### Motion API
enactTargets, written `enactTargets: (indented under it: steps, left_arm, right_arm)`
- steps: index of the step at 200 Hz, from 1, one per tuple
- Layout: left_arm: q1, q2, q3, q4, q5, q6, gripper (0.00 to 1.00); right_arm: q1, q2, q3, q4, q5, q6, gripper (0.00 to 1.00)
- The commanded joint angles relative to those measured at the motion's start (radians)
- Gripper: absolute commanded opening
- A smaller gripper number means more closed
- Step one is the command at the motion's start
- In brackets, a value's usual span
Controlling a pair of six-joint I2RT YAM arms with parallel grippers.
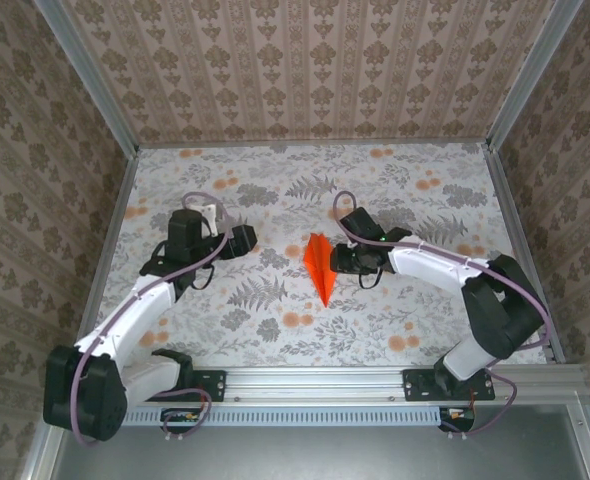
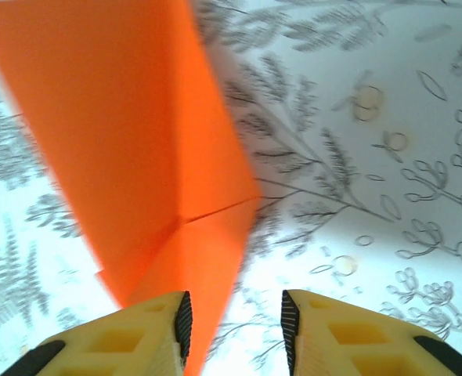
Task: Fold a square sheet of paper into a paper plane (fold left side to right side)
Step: Pick up the paper plane at the center of the table.
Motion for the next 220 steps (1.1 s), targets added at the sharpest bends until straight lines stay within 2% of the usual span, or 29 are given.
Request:
enactTargets:
  steps: [1, 10, 46, 102, 150, 220]
  left_arm:
    - [0.018, -0.054, -0.044, 0.023, -0.031, -0.012, 0.96]
    - [0.024, -0.071, -0.058, 0.028, -0.041, -0.017, 1.00]
    - [0.053, -0.116, -0.087, 0.012, -0.039, -0.019, 1.00]
    - [0.079, -0.133, -0.096, -0.004, -0.016, -0.019, 1.00]
    - [0.089, -0.134, -0.099, -0.007, -0.013, -0.019, 1.00]
    - [0.097, -0.123, -0.095, -0.004, -0.004, -0.019, 1.00]
  right_arm:
    - [0.061, -0.027, 0.049, -0.106, 0.047, -0.022, 0.42]
    - [0.085, -0.019, 0.061, -0.109, 0.049, -0.016, 0.43]
    - [0.167, 0.096, 0.139, -0.138, 0.075, -0.017, 0.47]
    - [0.185, 0.235, 0.218, -0.184, 0.120, -0.028, 0.48]
    - [0.184, 0.237, 0.214, -0.202, 0.152, -0.029, 0.48]
    - [0.206, 0.195, 0.215, -0.227, 0.182, -0.037, 0.55]
